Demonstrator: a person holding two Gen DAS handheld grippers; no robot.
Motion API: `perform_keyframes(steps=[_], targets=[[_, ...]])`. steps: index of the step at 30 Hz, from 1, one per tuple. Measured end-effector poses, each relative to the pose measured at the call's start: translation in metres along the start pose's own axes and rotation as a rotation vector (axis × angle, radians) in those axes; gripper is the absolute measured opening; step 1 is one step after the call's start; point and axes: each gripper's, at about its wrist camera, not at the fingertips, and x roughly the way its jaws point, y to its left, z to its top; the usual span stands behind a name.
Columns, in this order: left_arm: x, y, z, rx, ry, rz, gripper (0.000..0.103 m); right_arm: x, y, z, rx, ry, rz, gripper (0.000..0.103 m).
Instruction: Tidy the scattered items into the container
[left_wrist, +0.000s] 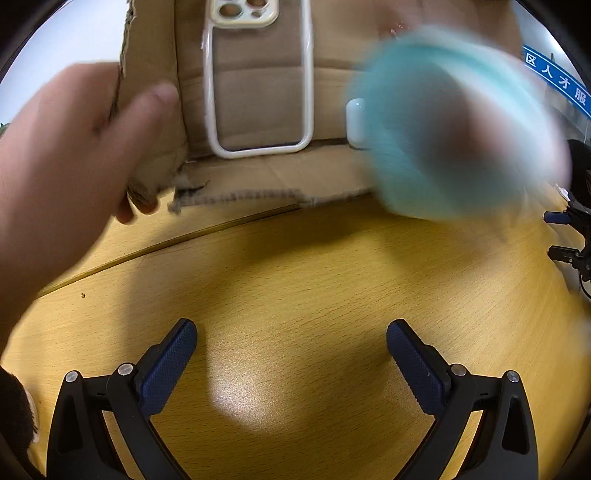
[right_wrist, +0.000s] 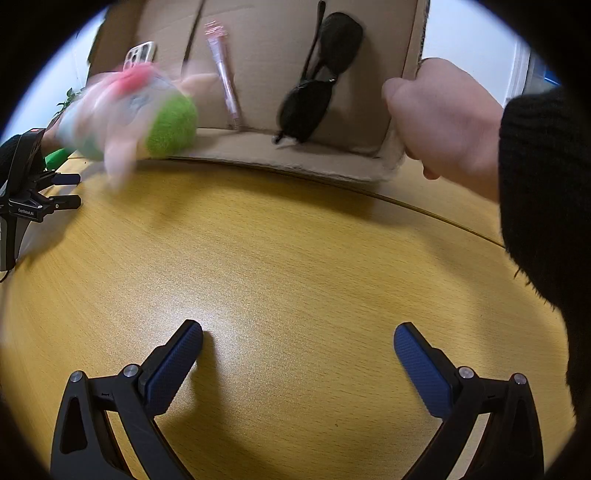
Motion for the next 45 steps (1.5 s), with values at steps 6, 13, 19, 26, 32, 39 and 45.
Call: perform_keyframes(steps=[6,13,19,26,32,39,45], targets=[[-0.002,0.004,-0.002,-0.001,0.000,-0.001,0.103,0.000,0.000,-0.001,0.000,0.000,0.000,0.103],[-0.002,0.010,0.000,-0.001,0.000,-0.001,0.103,-0.001,0.000,-0.002,0.000,0.000,0.000,0.103],[-0.004,0.012,0.001,-0.002,-0.001,0.000,0.103,-0.002,0.000,-0.003,0.000,0.000,0.000,0.103],[-0.006,0.017,0.003,-0.002,-0.001,0.000,0.103,-0.004,0.000,-0.004,0.001,0.001,0.000,0.103],[-0.008,0.020,0.004,-0.002,0.000,0.000,0.103,-0.004,-0.002,0.001,0.000,0.002,0.000,0.103],[-0.008,0.020,0.005,-0.003,0.000,0.001,0.103,-0.003,-0.002,0.001,0.000,0.002,0.000,0.103],[-0.010,0.024,0.003,-0.005,-0.001,0.001,0.103,-0.003,-0.002,0.001,0.000,0.002,0.000,0.103]])
